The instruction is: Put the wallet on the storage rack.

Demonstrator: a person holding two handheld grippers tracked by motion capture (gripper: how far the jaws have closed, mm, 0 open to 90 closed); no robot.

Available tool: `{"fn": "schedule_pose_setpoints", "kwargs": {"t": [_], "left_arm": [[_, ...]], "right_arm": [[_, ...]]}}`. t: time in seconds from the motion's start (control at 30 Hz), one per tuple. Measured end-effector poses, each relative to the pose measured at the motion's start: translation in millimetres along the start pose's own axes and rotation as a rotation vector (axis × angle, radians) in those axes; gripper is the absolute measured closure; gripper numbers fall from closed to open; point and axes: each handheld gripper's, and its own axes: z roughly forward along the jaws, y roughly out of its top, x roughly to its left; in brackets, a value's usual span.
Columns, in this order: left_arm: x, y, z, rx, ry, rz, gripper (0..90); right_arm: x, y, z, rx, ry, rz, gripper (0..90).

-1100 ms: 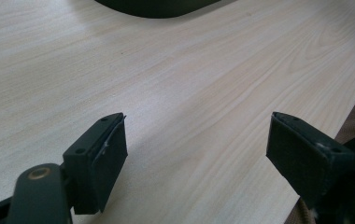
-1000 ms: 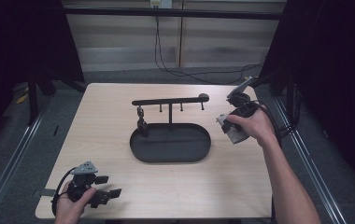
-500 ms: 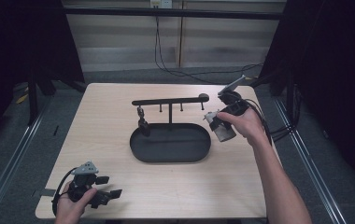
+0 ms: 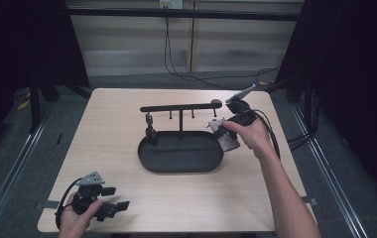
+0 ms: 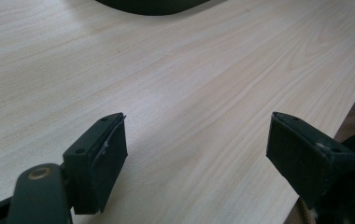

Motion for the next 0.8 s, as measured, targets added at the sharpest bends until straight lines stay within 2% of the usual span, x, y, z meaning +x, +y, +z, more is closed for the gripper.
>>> {"fn": "schedule_pose_setpoints", "kwargs": {"t": [0.23,0.37,0.5,0.57,0.8], "left_arm": [[0.4,-0.1,-0.2,0.001,-0.003,-0.001,20.2],[1.2,-0.2,-1.1,0.000,-0.010,0.002,20.2],[1.4,-0.1,-0.8,0.003,-0.011,-0.001,20.2],[1.2,0.0,-0.8,0.002,-0.011,0.001,20.2],[1.5,-0.1,-1.4,-0.004,-0.009,0.002,20.2]], "right_arm": [[1.9,0.1,14.3,-0.013,0.024,0.004,32.8],[-0.3,-2.0,22.9,-0.014,0.016,0.004,32.8],[-3.3,-5.7,31.3,-0.023,0.032,0.014,32.8],[-4.2,-7.4,36.7,-0.033,0.023,0.022,32.8],[-4.8,-9.7,57.9,-0.030,0.042,0.046,32.8]]}}
